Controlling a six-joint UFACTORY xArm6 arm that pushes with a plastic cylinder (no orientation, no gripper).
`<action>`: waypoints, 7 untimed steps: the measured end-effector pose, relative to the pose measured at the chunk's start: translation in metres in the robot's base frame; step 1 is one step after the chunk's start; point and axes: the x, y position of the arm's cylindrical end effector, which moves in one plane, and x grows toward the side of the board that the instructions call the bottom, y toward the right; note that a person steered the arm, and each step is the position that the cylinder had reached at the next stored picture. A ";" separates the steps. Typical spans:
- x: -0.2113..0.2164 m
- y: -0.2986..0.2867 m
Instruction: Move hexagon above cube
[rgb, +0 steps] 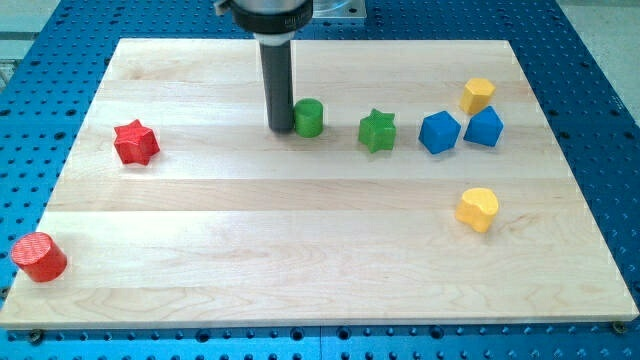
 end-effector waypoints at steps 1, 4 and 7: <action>-0.024 0.021; -0.038 0.063; -0.038 0.353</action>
